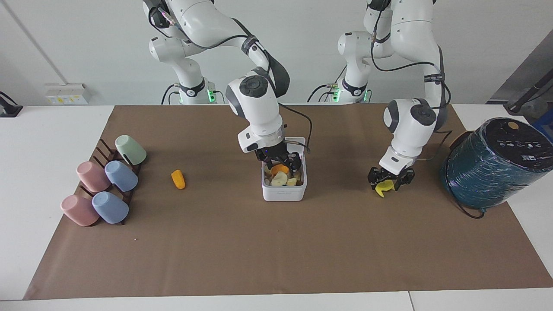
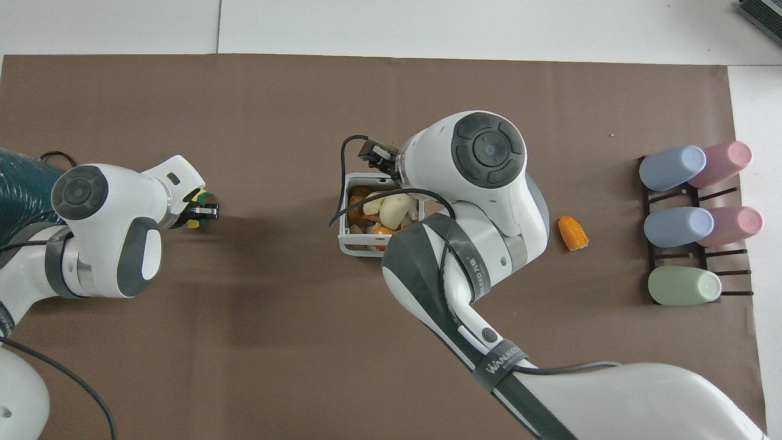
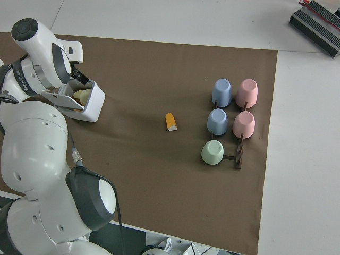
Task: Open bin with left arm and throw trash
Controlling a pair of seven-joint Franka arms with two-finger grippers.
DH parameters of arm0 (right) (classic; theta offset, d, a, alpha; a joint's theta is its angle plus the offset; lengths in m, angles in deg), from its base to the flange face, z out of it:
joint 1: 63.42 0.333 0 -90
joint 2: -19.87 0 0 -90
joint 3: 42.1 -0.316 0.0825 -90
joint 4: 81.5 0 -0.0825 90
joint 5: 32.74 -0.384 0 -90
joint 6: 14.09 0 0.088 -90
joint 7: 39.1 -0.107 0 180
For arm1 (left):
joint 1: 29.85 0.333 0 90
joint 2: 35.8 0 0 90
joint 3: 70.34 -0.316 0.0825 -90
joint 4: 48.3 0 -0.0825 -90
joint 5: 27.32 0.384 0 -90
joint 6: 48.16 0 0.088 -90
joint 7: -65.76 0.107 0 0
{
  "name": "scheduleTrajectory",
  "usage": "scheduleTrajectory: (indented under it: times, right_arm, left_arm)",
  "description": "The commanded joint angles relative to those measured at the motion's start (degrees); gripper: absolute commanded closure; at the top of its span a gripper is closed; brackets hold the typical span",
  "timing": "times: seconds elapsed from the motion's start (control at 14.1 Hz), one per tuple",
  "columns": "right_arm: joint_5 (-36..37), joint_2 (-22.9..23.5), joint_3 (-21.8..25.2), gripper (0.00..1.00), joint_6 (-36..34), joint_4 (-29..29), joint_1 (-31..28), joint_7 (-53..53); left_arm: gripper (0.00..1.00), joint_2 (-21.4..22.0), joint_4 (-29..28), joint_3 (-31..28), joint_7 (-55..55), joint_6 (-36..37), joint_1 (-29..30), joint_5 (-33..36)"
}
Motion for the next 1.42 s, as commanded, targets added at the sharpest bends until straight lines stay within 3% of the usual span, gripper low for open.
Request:
scheduleTrajectory:
  times: [0.0,0.28,0.57,0.78,1.07,1.14,1.21,1.28,1.35]
  right_arm:
    - [3.0,-3.2,-0.6,0.00,-5.5,0.0,-5.1,9.4]
    - [3.4,-6.0,-0.5,0.00,-12.9,-2.2,-11.7,29.3]
    - [3.5,-10.1,-0.6,0.00,-11.6,-12.2,-18.5,50.9]
    - [3.5,-13.5,-0.6,0.00,-2.9,-23.6,-22.3,67.3]
    - [3.5,-14.1,-0.6,0.00,3.9,-32.7,-26.7,80.6]
    - [3.5,-14.5,-0.6,0.00,7.6,-35.6,-26.7,80.2]
    - [3.5,-14.3,-0.6,0.00,10.5,-37.4,-26.7,80.3]
    - [3.5,-14.0,-0.6,0.00,12.1,-38.5,-26.9,80.8]
    - [3.5,-13.9,-0.6,0.00,12.7,-39.3,-26.8,80.8]
  left_arm:
    - [1.00,2.0,1.8,0.0,0.1,1.3,-0.2,-0.2]
    - [1.00,1.2,14.9,0.5,-0.7,12.6,-3.6,-0.3]
    - [1.00,1.0,18.3,0.5,-9.8,14.1,-12.3,-0.3]
    - [1.00,0.9,18.2,0.5,-12.1,11.0,-19.3,-2.5]
    - [1.00,0.9,17.9,0.5,-12.4,8.7,-26.4,-4.4]
    - [0.84,0.9,17.7,0.5,-12.2,7.8,-27.3,-4.4]
    - [0.51,0.8,17.7,0.5,-11.9,6.3,-28.0,-4.4]
    - [0.01,0.5,17.6,0.5,-11.5,4.2,-28.5,-4.4]
    - [0.00,0.3,17.6,0.5,-11.5,2.8,-29.1,-4.4]
